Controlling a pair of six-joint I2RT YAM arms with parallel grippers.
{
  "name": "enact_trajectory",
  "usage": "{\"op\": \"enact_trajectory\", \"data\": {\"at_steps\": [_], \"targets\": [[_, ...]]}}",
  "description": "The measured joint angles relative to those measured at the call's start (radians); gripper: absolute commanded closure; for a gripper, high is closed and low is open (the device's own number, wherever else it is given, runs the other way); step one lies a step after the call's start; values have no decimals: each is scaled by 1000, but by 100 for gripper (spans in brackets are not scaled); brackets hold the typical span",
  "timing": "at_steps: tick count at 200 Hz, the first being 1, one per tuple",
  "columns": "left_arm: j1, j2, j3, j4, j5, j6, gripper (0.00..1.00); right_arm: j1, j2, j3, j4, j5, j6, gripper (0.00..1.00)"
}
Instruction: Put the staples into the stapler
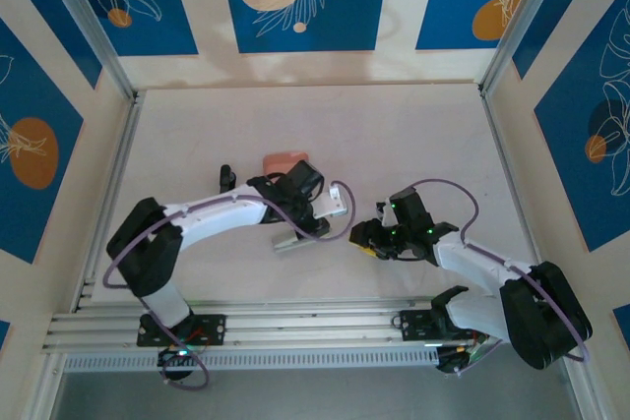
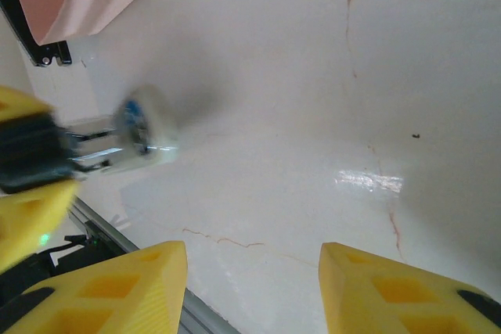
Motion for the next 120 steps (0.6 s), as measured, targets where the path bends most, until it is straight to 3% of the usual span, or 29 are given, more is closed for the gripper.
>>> {"op": "enact_trajectory", "data": {"at_steps": [44, 89, 120], "targets": [[116, -151, 8, -46, -55, -163, 92, 0, -1, 4, -3, 0, -13, 52], [335, -200, 36, -155, -100, -285, 99, 0, 36, 43, 3, -5, -33, 52], [429, -261, 32, -195, -235, -317, 99, 0, 105, 74, 2, -20, -50, 52]]}}
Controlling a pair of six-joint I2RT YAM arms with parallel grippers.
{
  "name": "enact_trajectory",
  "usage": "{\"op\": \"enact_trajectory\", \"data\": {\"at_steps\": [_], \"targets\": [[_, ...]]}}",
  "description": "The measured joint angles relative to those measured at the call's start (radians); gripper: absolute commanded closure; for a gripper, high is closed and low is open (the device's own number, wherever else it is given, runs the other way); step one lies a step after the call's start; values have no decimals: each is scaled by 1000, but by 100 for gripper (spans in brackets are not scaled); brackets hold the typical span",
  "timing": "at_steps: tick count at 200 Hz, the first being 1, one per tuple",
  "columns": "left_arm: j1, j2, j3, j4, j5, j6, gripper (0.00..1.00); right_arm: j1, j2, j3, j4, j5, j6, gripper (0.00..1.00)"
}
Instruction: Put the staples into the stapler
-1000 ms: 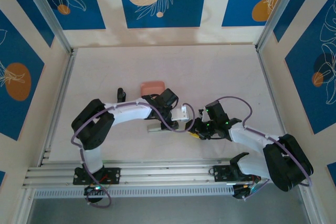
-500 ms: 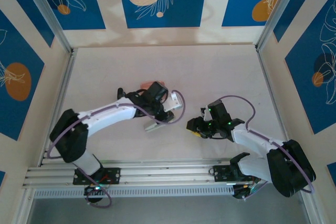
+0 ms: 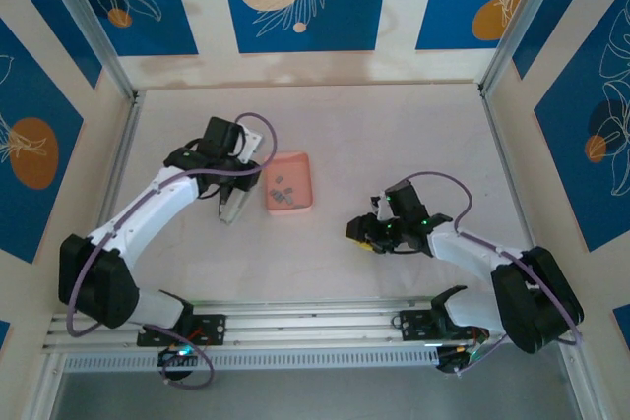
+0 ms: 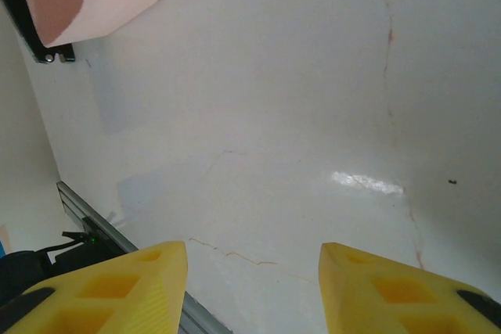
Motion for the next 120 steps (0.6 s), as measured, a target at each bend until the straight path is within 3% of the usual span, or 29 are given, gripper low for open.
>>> {"op": "enact_trajectory", "data": {"at_steps": [28, 73, 120], "targets": [[78, -27, -15, 1, -97, -27, 100, 8, 48, 50, -6, -4, -18, 52], [281, 11, -105, 82, -163, -64, 99, 27, 92, 123, -16, -8, -45, 52], [336, 159, -115, 212, -166, -88, 97, 43, 105, 137, -40, -6, -55, 52]]}}
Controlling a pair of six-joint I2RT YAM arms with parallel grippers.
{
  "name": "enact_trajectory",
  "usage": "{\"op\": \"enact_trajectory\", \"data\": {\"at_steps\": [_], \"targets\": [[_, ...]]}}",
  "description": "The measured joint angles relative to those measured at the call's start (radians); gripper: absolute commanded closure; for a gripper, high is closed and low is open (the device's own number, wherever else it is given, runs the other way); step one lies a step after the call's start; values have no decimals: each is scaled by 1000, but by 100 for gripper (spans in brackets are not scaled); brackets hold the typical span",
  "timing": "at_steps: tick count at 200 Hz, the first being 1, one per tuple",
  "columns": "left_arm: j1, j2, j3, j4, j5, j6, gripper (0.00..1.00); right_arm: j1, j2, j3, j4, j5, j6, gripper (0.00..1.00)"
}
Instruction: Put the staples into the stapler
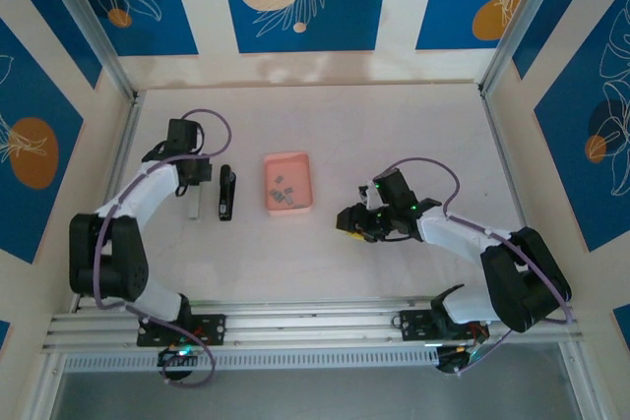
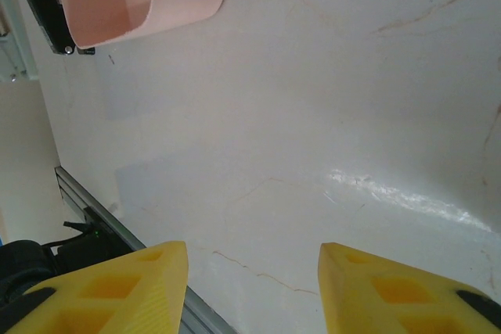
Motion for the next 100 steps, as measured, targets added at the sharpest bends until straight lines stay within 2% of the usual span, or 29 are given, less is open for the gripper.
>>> {"op": "enact_trajectory", "data": {"at_steps": [30, 53, 100], "targets": [[0, 92, 2, 43, 12, -2, 94, 12, 0, 0, -11, 4, 0, 52], [0, 138, 10, 50, 11, -3, 88, 17, 0, 0, -15, 8, 0, 52], [1, 185, 42, 69, 34, -21, 87, 18, -21, 0, -31, 19, 0, 52]]}}
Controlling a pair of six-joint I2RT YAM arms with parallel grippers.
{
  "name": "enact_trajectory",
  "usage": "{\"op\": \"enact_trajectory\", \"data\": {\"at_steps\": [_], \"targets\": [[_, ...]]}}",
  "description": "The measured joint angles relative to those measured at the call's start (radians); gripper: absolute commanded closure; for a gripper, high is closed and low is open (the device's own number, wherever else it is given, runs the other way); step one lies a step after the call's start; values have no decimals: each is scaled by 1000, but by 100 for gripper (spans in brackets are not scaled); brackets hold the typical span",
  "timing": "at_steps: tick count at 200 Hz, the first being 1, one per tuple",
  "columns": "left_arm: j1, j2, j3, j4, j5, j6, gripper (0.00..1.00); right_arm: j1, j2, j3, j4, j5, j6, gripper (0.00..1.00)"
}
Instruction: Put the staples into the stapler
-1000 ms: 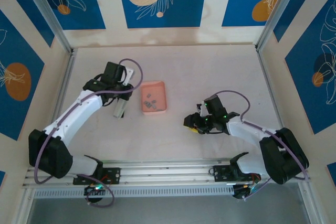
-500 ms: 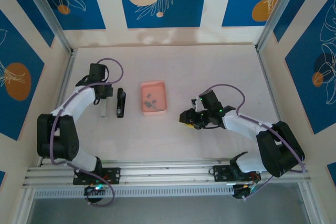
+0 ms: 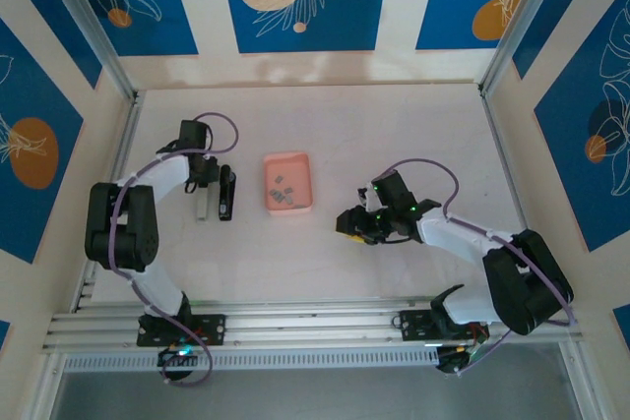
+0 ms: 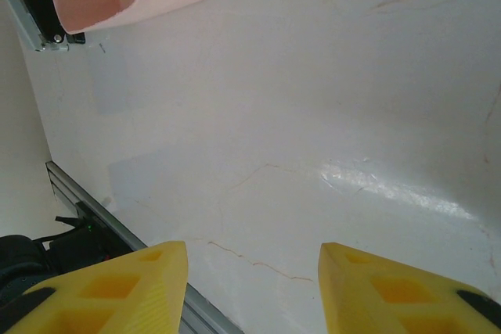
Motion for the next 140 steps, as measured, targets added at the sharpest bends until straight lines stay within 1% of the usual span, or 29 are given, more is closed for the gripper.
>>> {"op": "enact_trajectory", "data": {"at_steps": [24, 53, 84, 103, 140], "targets": [[0, 13, 5, 6, 14, -15, 88, 0, -11, 0, -4, 5, 0, 52], [1, 19, 11, 11, 62, -59, 88, 0, -12, 0, -4, 11, 0, 52], [-16, 20, 13, 11, 90, -101, 90, 0, -12, 0, -4, 11, 0, 52], [-39, 24, 18, 11, 90, -121, 91, 0, -12, 0, -4, 11, 0, 52], [-116, 43, 44, 10, 95, -162, 91, 0, -12, 0, -4, 11, 0, 52]]}}
